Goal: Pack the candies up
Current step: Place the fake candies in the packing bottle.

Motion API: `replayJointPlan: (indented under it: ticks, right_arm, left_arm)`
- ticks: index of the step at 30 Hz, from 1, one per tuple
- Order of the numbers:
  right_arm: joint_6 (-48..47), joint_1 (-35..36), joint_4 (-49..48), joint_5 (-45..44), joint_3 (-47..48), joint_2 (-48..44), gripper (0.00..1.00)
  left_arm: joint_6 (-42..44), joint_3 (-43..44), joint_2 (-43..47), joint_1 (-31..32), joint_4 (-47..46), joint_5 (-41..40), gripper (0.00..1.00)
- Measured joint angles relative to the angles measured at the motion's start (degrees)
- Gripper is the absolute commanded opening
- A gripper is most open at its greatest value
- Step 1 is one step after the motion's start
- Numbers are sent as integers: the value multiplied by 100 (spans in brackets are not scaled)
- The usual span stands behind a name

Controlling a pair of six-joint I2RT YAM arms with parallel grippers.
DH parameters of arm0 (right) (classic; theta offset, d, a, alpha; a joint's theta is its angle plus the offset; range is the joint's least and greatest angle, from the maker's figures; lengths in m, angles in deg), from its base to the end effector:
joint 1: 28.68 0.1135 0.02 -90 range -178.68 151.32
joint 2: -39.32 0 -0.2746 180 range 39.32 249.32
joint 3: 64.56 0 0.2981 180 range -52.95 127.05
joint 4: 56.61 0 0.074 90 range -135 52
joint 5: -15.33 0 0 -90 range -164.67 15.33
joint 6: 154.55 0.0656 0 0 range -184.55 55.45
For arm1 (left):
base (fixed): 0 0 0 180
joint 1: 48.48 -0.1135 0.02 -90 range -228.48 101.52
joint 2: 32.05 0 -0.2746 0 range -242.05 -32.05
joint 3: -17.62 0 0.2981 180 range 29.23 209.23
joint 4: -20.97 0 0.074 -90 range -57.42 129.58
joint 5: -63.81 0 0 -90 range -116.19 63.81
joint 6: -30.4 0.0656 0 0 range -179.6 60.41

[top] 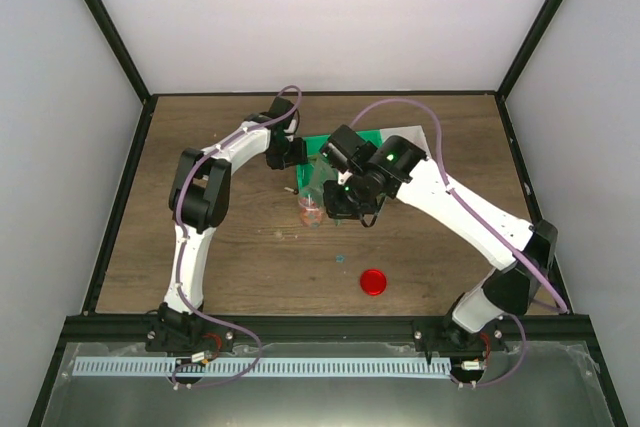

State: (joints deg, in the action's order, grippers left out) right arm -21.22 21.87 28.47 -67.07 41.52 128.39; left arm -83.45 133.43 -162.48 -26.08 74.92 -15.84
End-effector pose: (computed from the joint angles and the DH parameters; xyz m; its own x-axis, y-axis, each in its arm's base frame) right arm 0.2173 0.2777 0.3463 -0.9755 -0.1150 -0.1875 -0.1751 0.9219 0.3455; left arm 0.4921 -0.2156 0.1183 -0.9633 -0.0332 -0.2665 0.0504 0.9524 -0.3007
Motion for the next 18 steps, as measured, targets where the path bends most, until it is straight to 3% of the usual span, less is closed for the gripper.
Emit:
replayJointPlan:
  ticks: [10, 18]
  right_arm:
    - [107, -109, -13, -131, -101, -94, 1]
    - [787, -1165, -1329, 470, -1735, -1519, 1]
  left_arm:
    - [11, -2, 0, 0, 2, -15, 60]
    - [13, -7, 2, 0, 0, -15, 60]
